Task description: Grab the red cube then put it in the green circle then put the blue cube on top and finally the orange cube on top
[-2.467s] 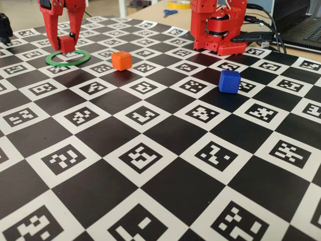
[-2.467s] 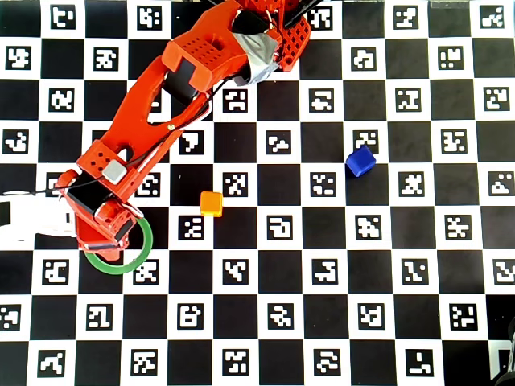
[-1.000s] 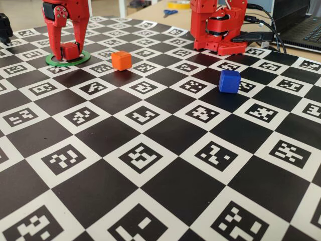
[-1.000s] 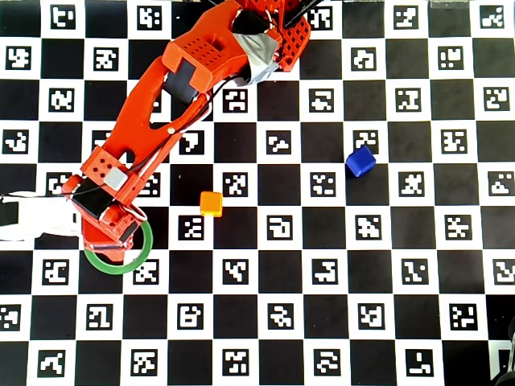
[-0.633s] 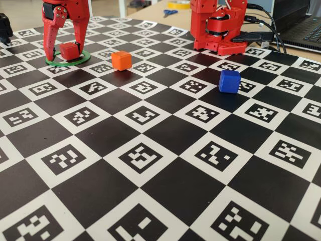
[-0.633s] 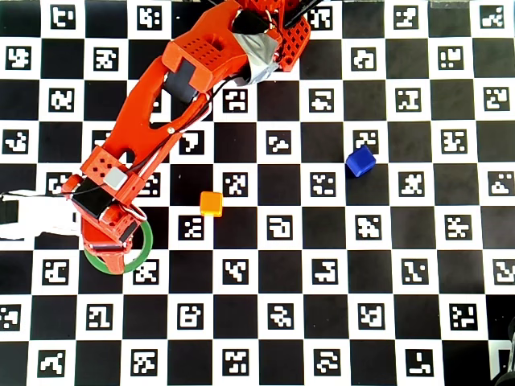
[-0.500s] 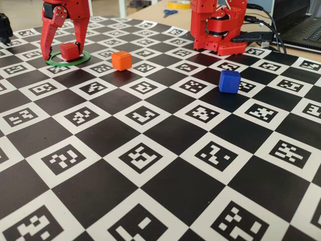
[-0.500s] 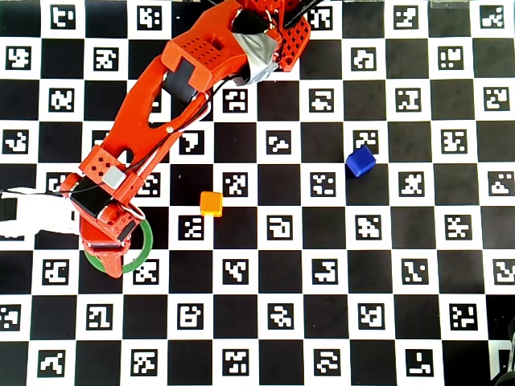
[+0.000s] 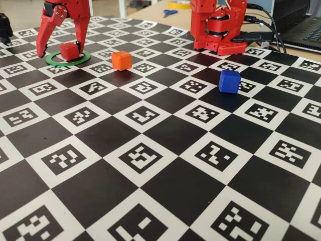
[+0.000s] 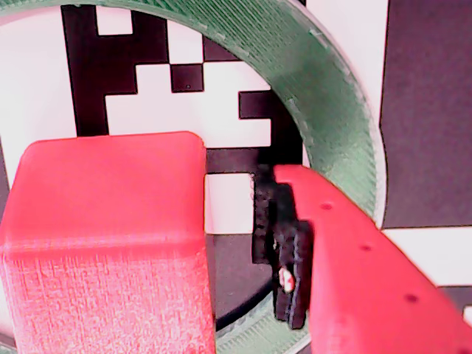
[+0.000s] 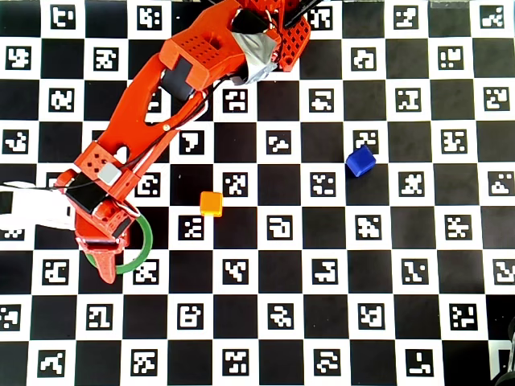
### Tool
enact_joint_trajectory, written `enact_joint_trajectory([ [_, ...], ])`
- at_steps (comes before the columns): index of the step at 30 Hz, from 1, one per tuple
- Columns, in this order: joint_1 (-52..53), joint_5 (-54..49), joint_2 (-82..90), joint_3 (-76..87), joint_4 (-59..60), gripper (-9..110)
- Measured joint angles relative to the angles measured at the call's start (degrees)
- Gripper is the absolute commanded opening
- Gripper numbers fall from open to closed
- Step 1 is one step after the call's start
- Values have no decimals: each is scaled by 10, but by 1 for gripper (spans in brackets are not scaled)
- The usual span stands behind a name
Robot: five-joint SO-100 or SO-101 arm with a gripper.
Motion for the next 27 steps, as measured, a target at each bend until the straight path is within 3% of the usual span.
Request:
enact_joint_trajectory([
  [27,-29,78,229,29,144,48],
])
